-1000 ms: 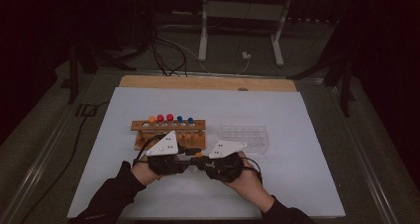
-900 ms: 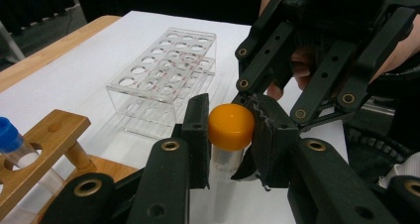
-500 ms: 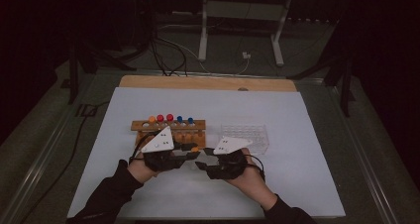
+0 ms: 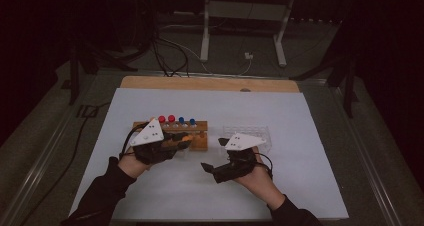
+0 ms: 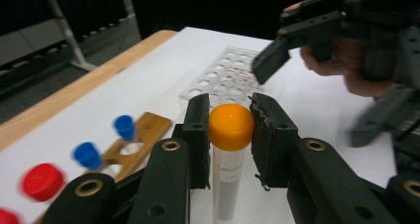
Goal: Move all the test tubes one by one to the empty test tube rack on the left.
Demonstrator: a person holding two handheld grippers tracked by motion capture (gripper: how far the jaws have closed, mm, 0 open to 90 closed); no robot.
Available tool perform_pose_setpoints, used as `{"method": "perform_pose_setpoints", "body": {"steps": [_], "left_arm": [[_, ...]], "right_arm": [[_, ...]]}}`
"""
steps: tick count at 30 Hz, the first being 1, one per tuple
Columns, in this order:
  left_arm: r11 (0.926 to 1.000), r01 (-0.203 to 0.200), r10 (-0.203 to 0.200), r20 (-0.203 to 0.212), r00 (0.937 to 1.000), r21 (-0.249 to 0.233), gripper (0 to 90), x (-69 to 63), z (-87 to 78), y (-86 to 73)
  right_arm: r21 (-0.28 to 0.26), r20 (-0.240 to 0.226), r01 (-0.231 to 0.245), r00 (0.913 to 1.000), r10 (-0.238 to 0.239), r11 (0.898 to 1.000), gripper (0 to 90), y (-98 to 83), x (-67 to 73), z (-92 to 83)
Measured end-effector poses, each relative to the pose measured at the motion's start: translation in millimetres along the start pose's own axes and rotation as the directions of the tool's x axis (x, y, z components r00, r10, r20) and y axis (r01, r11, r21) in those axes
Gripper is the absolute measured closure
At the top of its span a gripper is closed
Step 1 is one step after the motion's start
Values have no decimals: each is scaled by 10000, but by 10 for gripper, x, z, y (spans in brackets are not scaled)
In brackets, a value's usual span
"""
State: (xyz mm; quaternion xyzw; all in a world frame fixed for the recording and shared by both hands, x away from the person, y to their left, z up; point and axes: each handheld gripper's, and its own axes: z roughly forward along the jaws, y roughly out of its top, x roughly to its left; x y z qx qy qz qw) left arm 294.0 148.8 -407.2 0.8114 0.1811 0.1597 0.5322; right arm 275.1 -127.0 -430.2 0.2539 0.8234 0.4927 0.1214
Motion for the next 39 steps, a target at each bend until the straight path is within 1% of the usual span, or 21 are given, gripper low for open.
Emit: {"method": "perform_pose_setpoints", "body": {"steps": [1, 5, 6, 8, 10, 14, 17, 18, 22, 25, 27, 28, 30, 31, 33, 34, 37, 39], "left_arm": [[10000, 47, -47, -69, 10000, -37, 717, 18, -22, 7], [9998, 110, -119, -497, 9987, -172, 717, 83, -113, 33], [9998, 117, -129, -660, 9977, -189, 717, 99, -137, 40], [9996, 146, -167, -860, 9962, -251, 717, 134, -187, 50], [9993, 206, -236, -1041, 9943, -300, 717, 165, -229, 55], [9987, 282, -336, -1353, 9902, -414, 717, 216, -302, 55], [9987, 266, -330, -1567, 9871, -430, 717, 243, -340, 55], [9989, 225, -290, -1668, 9856, -405, 717, 255, -354, 53], [9982, 301, -400, -2022, 9785, -517, 717, 323, -440, 48], [9983, 260, -379, -2460, 9685, -514, 717, 379, -532, 47], [9974, 327, -486, -2681, 9622, -636, 717, 422, -597, 40], [9971, 341, -520, -2836, 9575, -678, 717, 444, -626, 33], [9953, 527, -750, -3013, 9506, -816, 717, 501, -678, 6], [9948, 557, -800, -3187, 9445, -847, 717, 524, -695, -10], [9931, 708, -983, -3336, 9376, -935, 717, 573, -722, -43], [9927, 745, -1033, -3470, 9322, -952, 717, 595, -730, -59], [9934, 742, -1024, -3862, 9167, -872, 717, 648, -726, -110], [9910, 922, -1230, -3888, 9131, -972, 717, 689, -725, -144]], "right_arm": [[3, -90, -27, 10000, 27, 10000, 26, -2, -2, 0], [11, -179, -39, 9998, 39, 10000, 9, -9, -4, 1], [-17, -199, -28, 9998, 28, 10000, 9, -11, -5, -3], [-150, -279, -140, 9995, 136, 9998, 9, -11, -9, -16], [-218, -256, -138, 9996, 132, 9997, 9, -6, -12, -29], [-330, -374, -149, 9992, 136, 9993, 0, 1, -19, -44], [-308, -404, -117, 9991, 105, 9995, 0, 1, -19, -44], [-312, -377, -107, 9992, 96, 9995, 0, 0, -16, -43], [-294, -403, -84, 9992, 72, 9995, 0, 0, -8, -42], [-306, -391, -73, 9992, 61, 9995, 0, 0, -13, -45], [-290, -367, -62, 9993, 52, 9996, 0, -1, -14, -43], [-287, -376, -60, 9993, 50, 9996, 0, 0, -14, -43], [-304, -355, -66, 9994, 55, 9995, 0, 1, -10, -45], [-295, -365, -69, 9993, 58, 9995, 0, 2, -9, -46], [-319, -336, -50, 9994, 39, 9995, 0, 2, -9, -49], [-314, -348, -58, 9994, 47, 9995, 0, 2, -12, -49], [-330, -348, -60, 9994, 49, 9994, 0, 0, -17, -53], [-367, -332, -52, 9994, 40, 9993, 0, 2, -14, -58]]}}
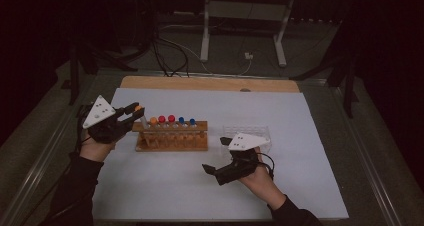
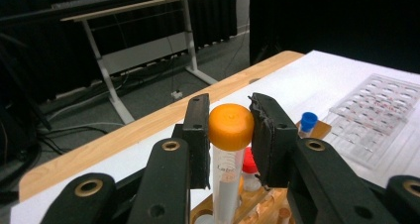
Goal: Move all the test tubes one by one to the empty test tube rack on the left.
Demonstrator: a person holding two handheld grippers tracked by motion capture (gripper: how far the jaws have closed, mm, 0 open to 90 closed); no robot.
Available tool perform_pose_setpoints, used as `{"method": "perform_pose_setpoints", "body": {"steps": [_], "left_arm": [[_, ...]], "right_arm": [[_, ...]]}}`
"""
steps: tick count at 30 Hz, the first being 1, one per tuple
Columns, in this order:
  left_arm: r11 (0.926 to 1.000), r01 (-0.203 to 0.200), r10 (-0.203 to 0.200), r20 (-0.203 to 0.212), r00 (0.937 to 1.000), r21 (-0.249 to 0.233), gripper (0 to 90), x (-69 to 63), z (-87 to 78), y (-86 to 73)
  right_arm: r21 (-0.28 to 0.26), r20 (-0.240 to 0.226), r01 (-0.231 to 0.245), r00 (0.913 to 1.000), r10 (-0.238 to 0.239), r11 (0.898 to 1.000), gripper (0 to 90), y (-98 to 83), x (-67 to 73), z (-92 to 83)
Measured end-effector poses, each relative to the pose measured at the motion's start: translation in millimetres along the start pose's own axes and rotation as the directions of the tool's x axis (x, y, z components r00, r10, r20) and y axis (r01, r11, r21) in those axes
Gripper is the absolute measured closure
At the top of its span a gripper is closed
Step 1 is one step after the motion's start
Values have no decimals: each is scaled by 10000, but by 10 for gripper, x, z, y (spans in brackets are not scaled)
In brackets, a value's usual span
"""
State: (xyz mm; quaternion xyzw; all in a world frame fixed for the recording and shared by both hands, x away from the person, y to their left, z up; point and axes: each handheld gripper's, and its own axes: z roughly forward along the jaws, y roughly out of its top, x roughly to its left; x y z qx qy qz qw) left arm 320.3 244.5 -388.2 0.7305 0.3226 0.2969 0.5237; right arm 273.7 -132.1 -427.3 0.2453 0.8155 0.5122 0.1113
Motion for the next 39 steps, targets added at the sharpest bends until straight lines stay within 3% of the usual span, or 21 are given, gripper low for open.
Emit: {"method": "perform_pose_setpoints", "body": {"steps": [1, 7, 18, 22, 28, 39], "left_arm": [[10000, -39, 38, -256, 9997, -54, 717, 11, 8, -18], [9990, 433, -435, -297, 9986, -74, 717, 99, 83, -128], [9959, 534, -526, -130, 9985, 727, 717, 116, 265, -314], [9926, 359, -335, -226, 9992, 1162, 716, 111, 332, -394], [9885, 597, -595, -52, 9982, 1391, 716, 127, 385, -480], [9838, 431, -448, 55, 9990, 1742, 715, 127, 421, -559]], "right_arm": [[-3, -38, 6, 10000, -6, 10000, 0, 1, -2, -2], [8, -8, 15, 10000, -15, 10000, 0, -2, -2, -4], [10, -34, -1, 10000, 1, 10000, 0, -8, -9, -18], [60, -30, 61, 10000, -60, 10000, 0, -11, -6, -20], [22, -46, 53, 10000, -52, 10000, 0, -7, -6, -30], [21, -36, 27, 10000, -27, 10000, 0, -5, -13, -35]]}}
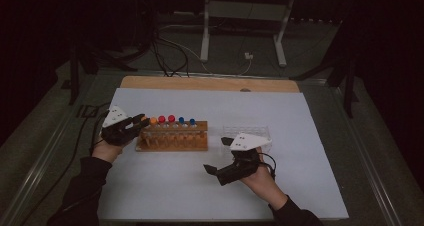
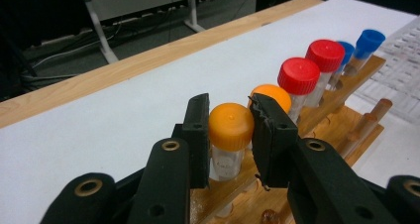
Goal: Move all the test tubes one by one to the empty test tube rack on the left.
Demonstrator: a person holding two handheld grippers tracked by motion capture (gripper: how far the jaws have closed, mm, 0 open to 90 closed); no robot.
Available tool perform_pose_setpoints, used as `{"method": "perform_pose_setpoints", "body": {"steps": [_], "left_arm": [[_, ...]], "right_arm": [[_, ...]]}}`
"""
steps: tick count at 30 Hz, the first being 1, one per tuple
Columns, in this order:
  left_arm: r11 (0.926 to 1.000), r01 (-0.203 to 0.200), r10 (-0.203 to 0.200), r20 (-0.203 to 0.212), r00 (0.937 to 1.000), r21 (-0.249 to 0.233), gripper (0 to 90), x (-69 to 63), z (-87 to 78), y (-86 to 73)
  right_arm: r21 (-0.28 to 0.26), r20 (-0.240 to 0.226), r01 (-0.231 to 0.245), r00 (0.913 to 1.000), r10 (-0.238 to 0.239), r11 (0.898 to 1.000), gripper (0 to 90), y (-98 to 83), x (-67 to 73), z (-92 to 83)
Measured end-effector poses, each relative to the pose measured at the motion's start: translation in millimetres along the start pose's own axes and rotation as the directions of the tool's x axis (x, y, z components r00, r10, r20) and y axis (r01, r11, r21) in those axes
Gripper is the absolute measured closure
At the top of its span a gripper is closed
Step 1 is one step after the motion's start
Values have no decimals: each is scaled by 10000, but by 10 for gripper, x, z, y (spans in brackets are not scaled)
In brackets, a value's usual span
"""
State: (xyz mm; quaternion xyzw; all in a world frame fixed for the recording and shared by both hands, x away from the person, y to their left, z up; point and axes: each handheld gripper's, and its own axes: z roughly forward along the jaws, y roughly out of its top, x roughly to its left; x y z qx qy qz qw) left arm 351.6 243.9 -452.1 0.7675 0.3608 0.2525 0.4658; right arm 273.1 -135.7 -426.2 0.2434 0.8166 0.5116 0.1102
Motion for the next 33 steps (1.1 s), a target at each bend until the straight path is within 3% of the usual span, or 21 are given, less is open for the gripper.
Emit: {"method": "perform_pose_setpoints", "body": {"steps": [10, 13, 16, 22, 25, 27, 30, 33], "left_arm": [[9999, -47, 42, 312, 9995, 162, 703, 31, -17, 11], [9998, -38, 34, 216, 9998, 199, 524, 30, -71, 43], [10000, 60, -59, 592, 9982, -22, 418, 24, -137, 73], [9996, 274, -280, 1186, 9925, 62, 193, -19, -163, 100], [9987, 510, -490, 1597, 9859, -83, 148, -46, -173, 118], [9981, 601, -564, 2291, 9718, -93, 59, -65, -183, 134], [9985, 547, -514, 2882, 9562, -33, 12, -135, -204, 158], [9986, 518, -453, 3112, 9493, -127, 6, -213, -247, 175]], "right_arm": [[-12, -14, -34, 10000, 34, 10000, 0, 3, -4, -3], [-45, -7, -50, 10000, 50, 10000, 0, 5, -8, -9], [-51, 15, -51, 10000, 51, 10000, 0, 7, -11, -16], [-99, 74, -73, 9999, 74, 9999, 0, 6, -32, -35], [-110, 175, -58, 9998, 60, 9999, 0, 2, -60, -46], [-104, 205, -127, 9997, 129, 9999, 0, -4, -86, -56], [-114, 353, -105, 9993, 109, 9999, 0, -6, -110, -78], [-132, 471, -83, 9988, 89, 9999, 0, -15, -131, -103]]}}
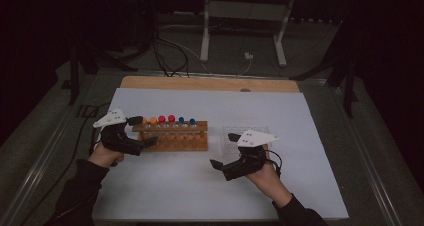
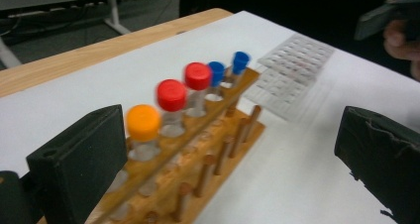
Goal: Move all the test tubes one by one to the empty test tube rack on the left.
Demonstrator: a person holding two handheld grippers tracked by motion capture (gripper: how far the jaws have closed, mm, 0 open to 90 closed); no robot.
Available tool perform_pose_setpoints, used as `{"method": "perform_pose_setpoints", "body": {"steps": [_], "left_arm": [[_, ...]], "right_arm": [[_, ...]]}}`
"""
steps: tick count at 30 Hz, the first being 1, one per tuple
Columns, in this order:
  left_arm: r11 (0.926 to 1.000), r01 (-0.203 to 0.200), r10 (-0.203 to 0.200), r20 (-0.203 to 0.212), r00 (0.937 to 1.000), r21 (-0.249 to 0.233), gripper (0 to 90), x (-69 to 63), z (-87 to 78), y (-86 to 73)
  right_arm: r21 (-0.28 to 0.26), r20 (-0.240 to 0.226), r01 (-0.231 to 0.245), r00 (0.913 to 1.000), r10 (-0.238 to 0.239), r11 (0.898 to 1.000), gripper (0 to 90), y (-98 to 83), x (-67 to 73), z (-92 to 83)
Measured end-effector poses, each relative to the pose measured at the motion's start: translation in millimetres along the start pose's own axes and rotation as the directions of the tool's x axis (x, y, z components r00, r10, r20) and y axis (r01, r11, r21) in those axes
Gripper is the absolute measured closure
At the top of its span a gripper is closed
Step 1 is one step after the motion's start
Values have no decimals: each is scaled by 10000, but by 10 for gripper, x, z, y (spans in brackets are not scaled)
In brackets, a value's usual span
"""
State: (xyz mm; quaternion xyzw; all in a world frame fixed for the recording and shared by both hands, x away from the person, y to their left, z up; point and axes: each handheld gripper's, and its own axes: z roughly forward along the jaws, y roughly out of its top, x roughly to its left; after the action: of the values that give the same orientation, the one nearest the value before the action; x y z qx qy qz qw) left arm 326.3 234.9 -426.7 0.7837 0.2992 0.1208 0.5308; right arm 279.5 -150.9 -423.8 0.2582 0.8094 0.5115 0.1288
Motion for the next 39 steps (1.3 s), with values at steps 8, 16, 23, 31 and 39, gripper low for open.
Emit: {"method": "perform_pose_setpoints", "body": {"steps": [8, 16, 23, 31, 39], "left_arm": [[9990, -446, 445, 630, 9970, 1, 6, -295, -7, -52], [9965, -795, 763, 1086, 9911, 257, 6, -512, 105, -196], [9962, -832, 802, 1098, 9907, 237, 6, -570, 168, -339], [9949, -890, 829, 1197, 9893, 465, 6, -623, 175, -509], [9961, -574, 519, 828, 9952, 665, 6, -687, 200, -676]], "right_arm": [[130, 314, -56, 9995, 52, 9999, 0, -111, -86, -79], [208, 687, -246, 9974, 231, 9995, 0, -275, -161, -209], [116, 766, -269, 9967, 260, 9996, 0, -383, -158, -285], [140, 802, -187, 9966, 175, 9997, 0, -538, -175, -325], [151, 979, -10, 9952, -5, 9999, 0, -629, -214, -347]]}}
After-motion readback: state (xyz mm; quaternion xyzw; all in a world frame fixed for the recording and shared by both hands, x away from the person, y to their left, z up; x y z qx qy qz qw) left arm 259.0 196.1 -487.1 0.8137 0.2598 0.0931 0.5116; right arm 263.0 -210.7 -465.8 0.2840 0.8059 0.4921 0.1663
